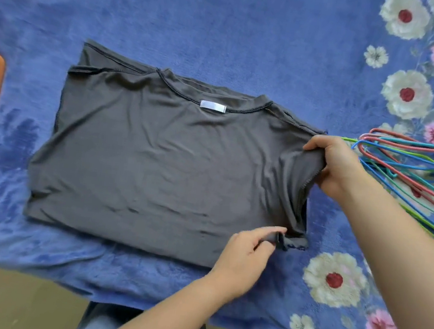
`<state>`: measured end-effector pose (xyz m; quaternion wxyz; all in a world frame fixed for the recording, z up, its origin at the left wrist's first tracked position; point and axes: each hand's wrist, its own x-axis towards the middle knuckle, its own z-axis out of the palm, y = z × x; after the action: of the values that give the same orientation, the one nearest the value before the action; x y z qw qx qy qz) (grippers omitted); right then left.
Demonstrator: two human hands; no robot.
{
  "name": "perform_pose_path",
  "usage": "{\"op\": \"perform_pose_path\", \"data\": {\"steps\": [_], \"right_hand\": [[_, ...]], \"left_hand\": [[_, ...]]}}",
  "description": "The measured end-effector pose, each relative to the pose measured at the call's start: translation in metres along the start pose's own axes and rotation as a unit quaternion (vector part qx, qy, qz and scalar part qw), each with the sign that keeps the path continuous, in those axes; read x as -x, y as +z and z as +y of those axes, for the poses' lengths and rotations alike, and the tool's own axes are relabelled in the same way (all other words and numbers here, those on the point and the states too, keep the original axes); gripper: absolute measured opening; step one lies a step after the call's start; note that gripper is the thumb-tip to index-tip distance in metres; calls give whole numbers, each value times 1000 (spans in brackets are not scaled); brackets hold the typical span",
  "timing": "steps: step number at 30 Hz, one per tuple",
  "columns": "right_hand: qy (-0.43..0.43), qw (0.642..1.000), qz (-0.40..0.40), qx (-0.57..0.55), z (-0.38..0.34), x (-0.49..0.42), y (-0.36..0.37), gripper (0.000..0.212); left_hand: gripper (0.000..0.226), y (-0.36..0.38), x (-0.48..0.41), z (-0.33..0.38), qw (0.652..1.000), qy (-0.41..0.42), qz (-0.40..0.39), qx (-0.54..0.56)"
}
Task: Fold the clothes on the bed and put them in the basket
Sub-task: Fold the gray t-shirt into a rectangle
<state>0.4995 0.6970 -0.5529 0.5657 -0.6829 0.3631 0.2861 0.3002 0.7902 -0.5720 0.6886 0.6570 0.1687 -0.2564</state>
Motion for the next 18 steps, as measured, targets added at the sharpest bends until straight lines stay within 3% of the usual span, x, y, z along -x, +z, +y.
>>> {"op": "perform_pose_path", "data": {"steps": [2,7,10,15,18], "right_hand": [[10,999,-21,-41,-13,16,21,21],[4,991,-88,-104,-31,54,110,28],[-15,989,-116,-88,-31,79,181,21],[-95,987,-122,43,-22,105,278,22],[-92,968,-208,107,-9,109,323,64]], "left_hand": [[38,-33,10,14,979,-29,78,185],[42,-126,49,9,894,-52,188,405],[62,-180,78,-7,883,-50,223,410],[44,-237,110,-25,858,-53,301,412],[41,-266,121,-45,826,-94,363,421]]}}
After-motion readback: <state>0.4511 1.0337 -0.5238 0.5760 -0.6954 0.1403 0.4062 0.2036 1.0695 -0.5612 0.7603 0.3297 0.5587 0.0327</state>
